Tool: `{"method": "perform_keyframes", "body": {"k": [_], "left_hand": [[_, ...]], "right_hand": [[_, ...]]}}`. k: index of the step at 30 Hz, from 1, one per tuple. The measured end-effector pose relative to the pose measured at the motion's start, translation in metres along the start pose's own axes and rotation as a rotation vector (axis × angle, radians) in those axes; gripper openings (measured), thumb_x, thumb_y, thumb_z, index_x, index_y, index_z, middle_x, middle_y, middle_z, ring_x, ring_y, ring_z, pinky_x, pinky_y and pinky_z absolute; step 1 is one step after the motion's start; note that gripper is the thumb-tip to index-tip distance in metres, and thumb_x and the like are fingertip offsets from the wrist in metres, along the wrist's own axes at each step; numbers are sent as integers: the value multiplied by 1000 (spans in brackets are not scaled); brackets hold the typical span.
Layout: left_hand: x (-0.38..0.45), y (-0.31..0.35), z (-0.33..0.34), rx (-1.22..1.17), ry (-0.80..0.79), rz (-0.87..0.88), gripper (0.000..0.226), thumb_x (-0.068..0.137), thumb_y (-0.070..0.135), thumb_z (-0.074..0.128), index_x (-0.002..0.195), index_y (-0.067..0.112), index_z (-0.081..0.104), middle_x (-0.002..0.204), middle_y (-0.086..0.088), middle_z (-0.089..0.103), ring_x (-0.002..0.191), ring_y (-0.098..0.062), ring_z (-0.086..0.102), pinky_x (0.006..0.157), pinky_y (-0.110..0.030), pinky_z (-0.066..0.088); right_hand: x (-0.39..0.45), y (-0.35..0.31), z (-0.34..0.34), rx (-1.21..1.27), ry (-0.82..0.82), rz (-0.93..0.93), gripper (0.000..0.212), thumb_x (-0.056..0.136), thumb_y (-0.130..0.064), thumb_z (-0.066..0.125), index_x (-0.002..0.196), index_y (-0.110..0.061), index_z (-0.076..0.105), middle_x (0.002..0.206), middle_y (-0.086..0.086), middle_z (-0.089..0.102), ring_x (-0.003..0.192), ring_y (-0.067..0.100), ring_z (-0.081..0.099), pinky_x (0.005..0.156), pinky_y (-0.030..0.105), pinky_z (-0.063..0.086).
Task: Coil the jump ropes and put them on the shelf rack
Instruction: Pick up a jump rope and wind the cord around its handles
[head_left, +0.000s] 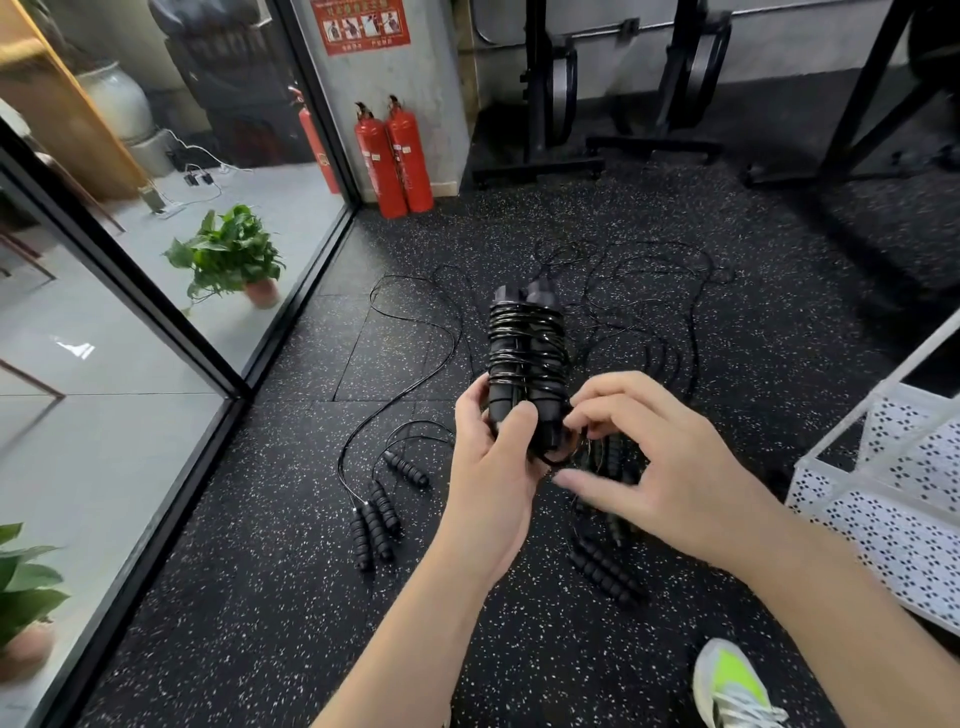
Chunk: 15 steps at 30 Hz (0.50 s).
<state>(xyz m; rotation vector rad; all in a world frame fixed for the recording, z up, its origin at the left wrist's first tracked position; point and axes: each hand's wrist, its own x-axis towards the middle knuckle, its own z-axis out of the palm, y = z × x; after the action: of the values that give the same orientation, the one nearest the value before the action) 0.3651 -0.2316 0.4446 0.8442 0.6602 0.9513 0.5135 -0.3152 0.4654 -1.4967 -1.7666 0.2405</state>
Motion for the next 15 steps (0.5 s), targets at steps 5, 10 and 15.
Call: {"method": "perform_keyframes", "body": {"k": [5, 10, 15], "left_hand": [[1, -8, -4, 429, 29, 91, 37, 100, 27, 64, 128, 43, 45, 119, 8, 70, 111, -7, 66, 94, -33, 54], [9, -5, -8, 382, -5, 34, 42, 98, 26, 66, 137, 24, 50, 124, -6, 70, 117, -23, 67, 95, -46, 57], [9, 1, -5, 112, 5, -39, 30, 106, 5, 50, 135, 6, 48, 125, -23, 67, 112, -33, 67, 89, -49, 58]], "right_hand": [[0, 6, 4, -25, 74, -21, 32, 86, -21, 78, 116, -16, 68, 121, -10, 58, 108, 8, 61, 96, 18, 48], [-2, 9, 6, 44, 129, 42, 34, 84, -7, 79, 114, -19, 70, 117, -11, 62, 103, 11, 64, 91, 17, 49], [1, 12, 3, 125, 139, 62, 36, 84, 4, 75, 113, -18, 73, 114, -11, 67, 101, 12, 67, 90, 19, 52]]}}
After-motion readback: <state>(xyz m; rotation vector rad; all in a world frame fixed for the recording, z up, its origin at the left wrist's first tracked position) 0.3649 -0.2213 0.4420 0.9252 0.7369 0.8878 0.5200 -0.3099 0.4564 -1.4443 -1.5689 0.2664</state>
